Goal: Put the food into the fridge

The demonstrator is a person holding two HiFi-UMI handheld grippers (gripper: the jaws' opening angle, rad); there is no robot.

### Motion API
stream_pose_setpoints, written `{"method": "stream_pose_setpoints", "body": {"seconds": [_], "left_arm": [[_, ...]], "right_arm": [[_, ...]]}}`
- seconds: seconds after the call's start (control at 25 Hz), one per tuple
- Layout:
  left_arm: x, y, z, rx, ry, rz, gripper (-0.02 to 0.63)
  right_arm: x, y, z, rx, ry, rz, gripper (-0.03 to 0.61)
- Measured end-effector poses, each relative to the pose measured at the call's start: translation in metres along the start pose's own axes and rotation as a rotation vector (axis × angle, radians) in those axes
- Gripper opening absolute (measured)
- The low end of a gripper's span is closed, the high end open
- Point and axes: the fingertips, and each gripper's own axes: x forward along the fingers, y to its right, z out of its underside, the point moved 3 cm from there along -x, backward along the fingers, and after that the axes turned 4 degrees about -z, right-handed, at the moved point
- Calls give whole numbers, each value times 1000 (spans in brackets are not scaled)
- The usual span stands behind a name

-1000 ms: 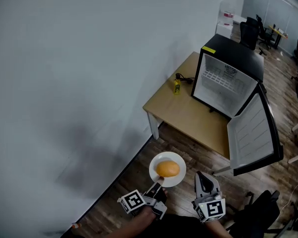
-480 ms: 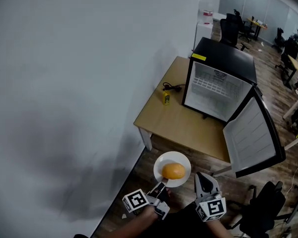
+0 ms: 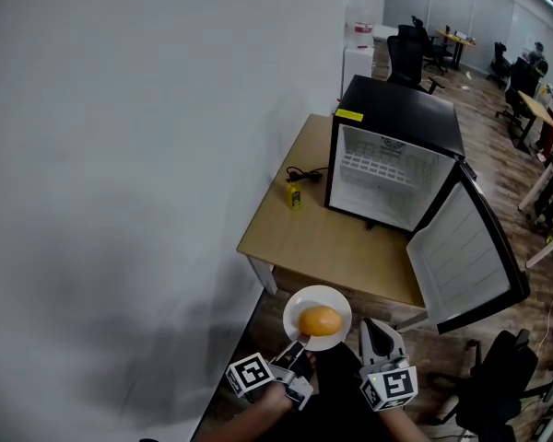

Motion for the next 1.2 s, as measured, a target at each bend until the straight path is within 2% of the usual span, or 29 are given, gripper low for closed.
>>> {"method": "stream_pose_setpoints", "body": {"seconds": [0.2, 0.36, 0.64, 0.72, 0.88, 1.04, 1.2], "left_arm": [[31, 8, -17, -1, -1, 13, 29], [69, 21, -35, -5, -9, 55, 29], [131, 31, -68, 51, -32, 30, 29], [150, 37, -76, 45, -34, 49, 29], [182, 39, -85, 34, -45, 27, 29], [217, 46, -96, 13, -50, 25, 29], [242, 50, -107, 37, -66, -9, 29]], "right_arm": [[20, 23, -1, 20, -11, 20, 58], [43, 53, -4, 29, -12, 52, 60], [85, 106, -14, 31, -15, 84, 58], [98, 119, -18, 31, -19, 87, 60], [126, 143, -28, 32, -6, 62, 58], [159, 176, -38, 46, 0, 76, 60], [186, 205, -51, 21, 4, 94, 58]]}}
